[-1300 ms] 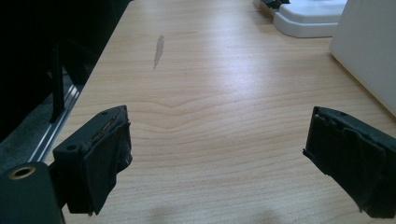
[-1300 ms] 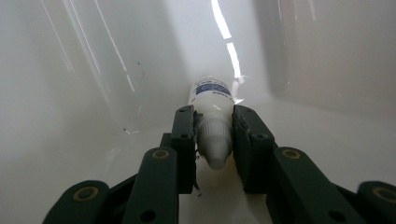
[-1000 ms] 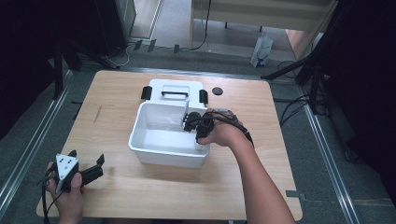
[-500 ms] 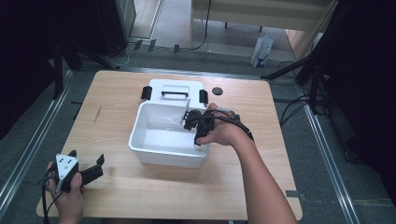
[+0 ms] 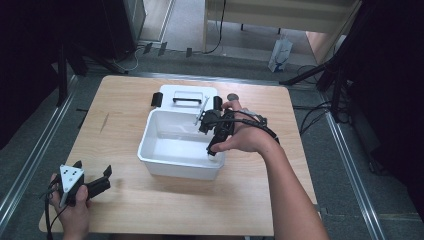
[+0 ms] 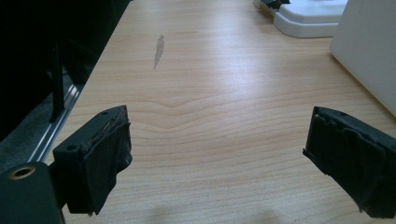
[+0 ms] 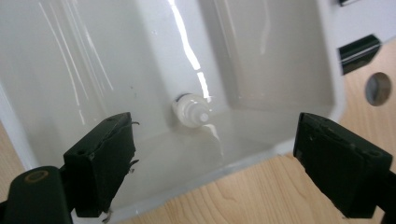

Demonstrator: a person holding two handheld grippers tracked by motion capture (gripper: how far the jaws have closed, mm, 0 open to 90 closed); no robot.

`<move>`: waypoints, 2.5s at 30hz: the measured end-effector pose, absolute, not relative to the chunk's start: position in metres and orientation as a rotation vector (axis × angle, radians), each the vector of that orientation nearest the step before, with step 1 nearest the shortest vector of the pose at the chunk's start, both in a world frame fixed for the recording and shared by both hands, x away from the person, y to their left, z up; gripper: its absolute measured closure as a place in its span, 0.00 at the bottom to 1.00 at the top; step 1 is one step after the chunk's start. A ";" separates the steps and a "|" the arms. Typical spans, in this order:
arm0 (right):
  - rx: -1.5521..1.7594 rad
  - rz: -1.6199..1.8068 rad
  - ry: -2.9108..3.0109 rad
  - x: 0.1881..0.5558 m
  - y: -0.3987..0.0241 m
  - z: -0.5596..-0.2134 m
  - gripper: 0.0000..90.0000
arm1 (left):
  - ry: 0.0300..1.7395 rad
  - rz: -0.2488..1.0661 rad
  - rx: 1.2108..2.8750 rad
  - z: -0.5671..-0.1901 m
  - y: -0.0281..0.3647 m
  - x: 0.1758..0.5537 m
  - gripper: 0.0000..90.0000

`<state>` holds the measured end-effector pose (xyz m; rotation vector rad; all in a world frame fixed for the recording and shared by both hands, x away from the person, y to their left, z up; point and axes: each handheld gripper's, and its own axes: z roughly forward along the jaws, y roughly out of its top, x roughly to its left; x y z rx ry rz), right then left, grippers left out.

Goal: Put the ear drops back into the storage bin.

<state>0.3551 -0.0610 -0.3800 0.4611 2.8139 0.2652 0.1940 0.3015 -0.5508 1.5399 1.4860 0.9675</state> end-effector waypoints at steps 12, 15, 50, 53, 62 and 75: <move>0.597 0.274 2.740 0.351 -0.100 -0.360 0.00 | 1.488 0.971 1.546 -0.551 0.301 0.194 0.08; 0.619 0.268 2.740 0.349 -0.111 -0.359 0.00 | 1.487 0.972 1.547 -0.551 0.301 0.194 0.08; 1.041 0.411 2.551 0.303 -0.258 -0.447 0.00 | 1.483 0.977 1.550 -0.551 0.300 0.194 0.08; 1.100 0.475 2.500 0.295 -0.270 -0.457 0.00 | 1.482 0.976 1.550 -0.551 0.300 0.194 0.08; 1.268 0.603 2.308 0.272 -0.304 -0.495 0.00 | 1.483 0.977 1.552 -0.551 0.300 0.194 0.08; 1.404 0.893 2.068 0.233 -0.330 -0.542 0.00 | 1.479 0.980 1.556 -0.551 0.300 0.194 0.08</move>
